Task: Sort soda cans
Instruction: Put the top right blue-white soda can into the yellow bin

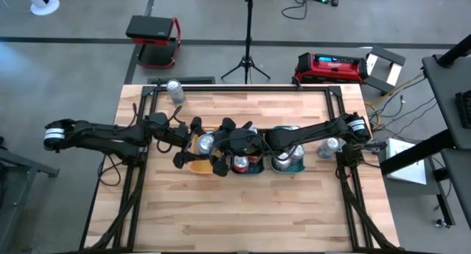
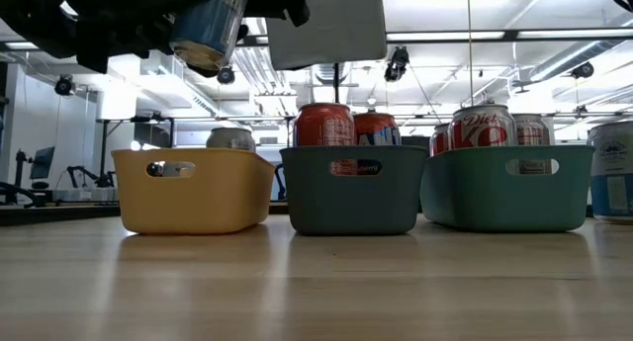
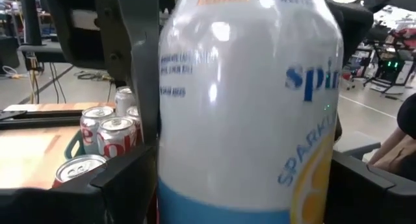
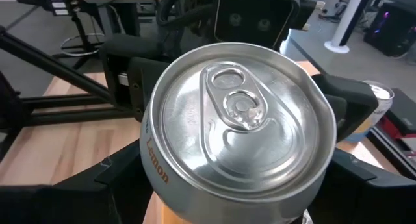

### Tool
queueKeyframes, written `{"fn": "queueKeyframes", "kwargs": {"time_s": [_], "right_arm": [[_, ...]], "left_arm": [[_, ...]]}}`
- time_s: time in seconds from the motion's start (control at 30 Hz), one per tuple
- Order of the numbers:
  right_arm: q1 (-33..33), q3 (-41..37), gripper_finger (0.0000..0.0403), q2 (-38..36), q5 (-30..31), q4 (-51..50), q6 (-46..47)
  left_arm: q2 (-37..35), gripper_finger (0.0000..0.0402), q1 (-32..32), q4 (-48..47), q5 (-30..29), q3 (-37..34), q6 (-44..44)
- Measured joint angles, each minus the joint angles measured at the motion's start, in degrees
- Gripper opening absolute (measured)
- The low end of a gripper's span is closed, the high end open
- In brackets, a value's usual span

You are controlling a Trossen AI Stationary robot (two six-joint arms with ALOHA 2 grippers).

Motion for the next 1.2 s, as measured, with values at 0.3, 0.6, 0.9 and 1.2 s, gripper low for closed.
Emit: {"fn": "queueKeyframes", "kwargs": {"time_s": [0.3,0.6,0.9,1.2], "right_arm": [[-0.65,-0.16,0.0302,-0.28,-0.93,-1.70,1.10],[-0.61,-0.10,0.0326,-0.24,-0.55,-0.94,1.16],[0.07,-0.18,0.0329,-1.43,2.56,-0.75,-1.80],[1.51,-0.40,0.0330,-2.93,7.04,1.55,-5.01]], "left_arm": [[3.94,0.0330,-0.28,-0.95,0.44,2.82,-0.87],[2.61,0.0269,-0.24,-0.47,-0.27,2.89,-1.30],[0.47,0.0276,-0.21,-2.18,-2.86,2.89,-0.36],[-3.13,0.0281,-0.94,-2.60,-6.49,1.43,-1.25]]}}
